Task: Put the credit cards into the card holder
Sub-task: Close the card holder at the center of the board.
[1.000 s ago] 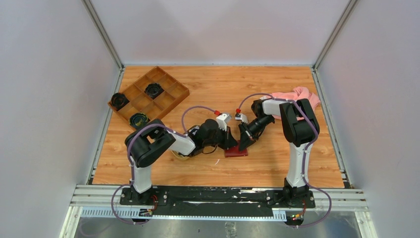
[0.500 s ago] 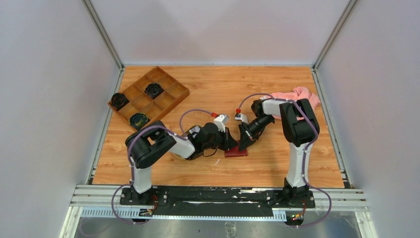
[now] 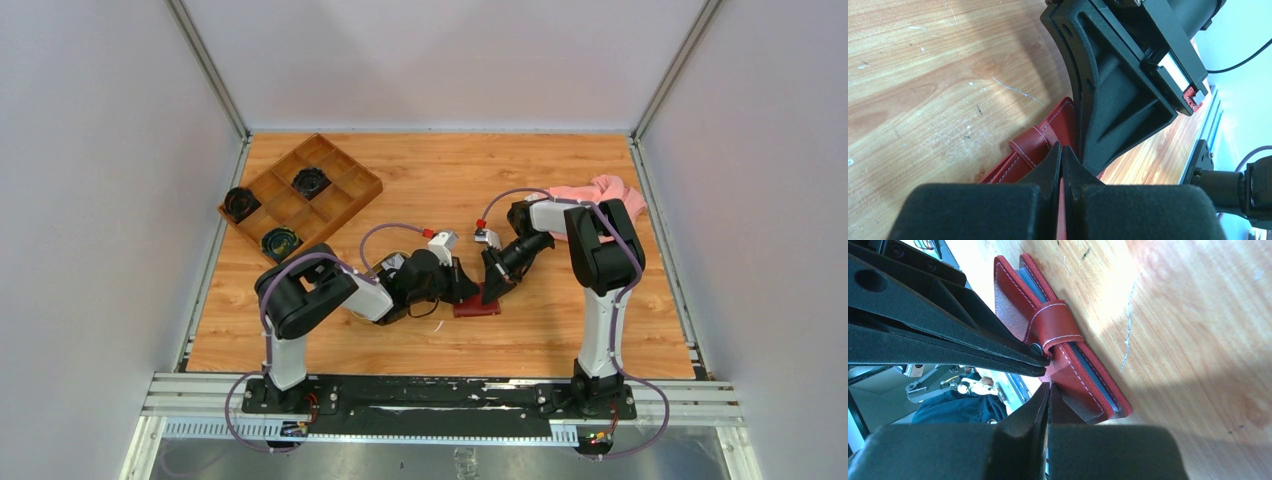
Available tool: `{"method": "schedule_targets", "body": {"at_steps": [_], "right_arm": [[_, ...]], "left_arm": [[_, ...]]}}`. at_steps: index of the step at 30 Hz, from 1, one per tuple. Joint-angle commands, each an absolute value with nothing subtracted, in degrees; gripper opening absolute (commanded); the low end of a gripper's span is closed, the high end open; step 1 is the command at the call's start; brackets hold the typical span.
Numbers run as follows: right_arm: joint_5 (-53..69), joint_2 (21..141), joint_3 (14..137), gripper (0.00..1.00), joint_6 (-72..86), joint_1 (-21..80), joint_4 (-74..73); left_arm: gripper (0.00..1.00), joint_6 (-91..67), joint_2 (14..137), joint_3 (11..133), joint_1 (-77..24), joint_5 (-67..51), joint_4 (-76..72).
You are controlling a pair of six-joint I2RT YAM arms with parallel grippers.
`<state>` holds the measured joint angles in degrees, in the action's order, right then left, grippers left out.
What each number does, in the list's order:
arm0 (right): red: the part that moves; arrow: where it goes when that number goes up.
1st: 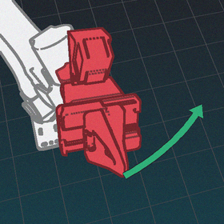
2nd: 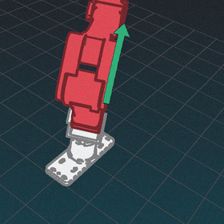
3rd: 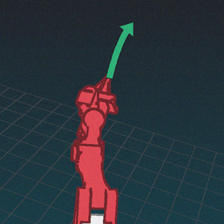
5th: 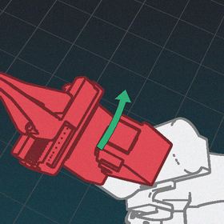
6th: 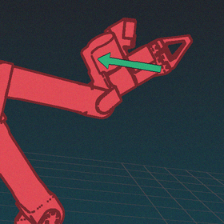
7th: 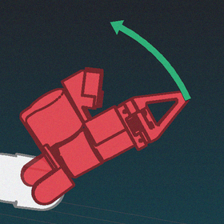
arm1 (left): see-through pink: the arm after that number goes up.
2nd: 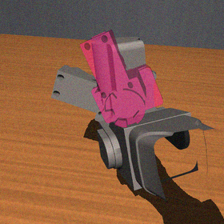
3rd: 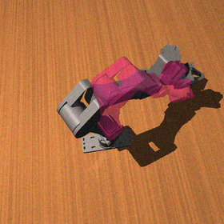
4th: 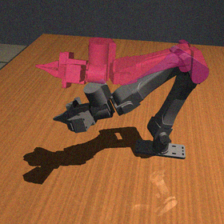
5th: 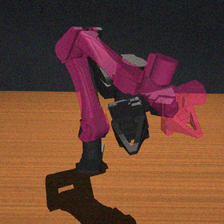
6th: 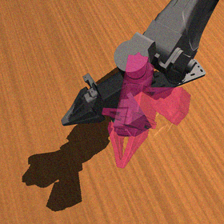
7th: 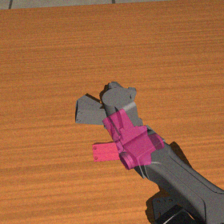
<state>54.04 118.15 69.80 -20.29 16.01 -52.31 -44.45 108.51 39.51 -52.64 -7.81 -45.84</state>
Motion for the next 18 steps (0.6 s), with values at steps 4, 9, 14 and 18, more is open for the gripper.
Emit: {"method": "schedule_targets", "body": {"at_steps": [4, 9, 14, 18], "right_arm": [[48.44, 118.3, 70.05, 0.0, -20.83, 15.95, -48.7], [48.01, 118.3, 70.05, 0.0, -20.65, 16.06, -48.43], [47.99, 117.96, 69.97, 0.0, -20.56, 16.0, -48.43], [47.91, 117.86, 70.12, 0.0, -20.48, 15.95, -48.34]], "left_arm": [[0.0, -44.74, 115.3, 35.4, -54.32, -9.16, -31.97], [0.0, -44.4, 116.17, 35.42, -54.53, -9.54, -32.14], [0.0, -44.64, 115.82, 32.84, -54.58, -9.14, -34.89], [0.0, -45.1, 115.5, 31.77, -54.51, -9.19, -34.98]]}}
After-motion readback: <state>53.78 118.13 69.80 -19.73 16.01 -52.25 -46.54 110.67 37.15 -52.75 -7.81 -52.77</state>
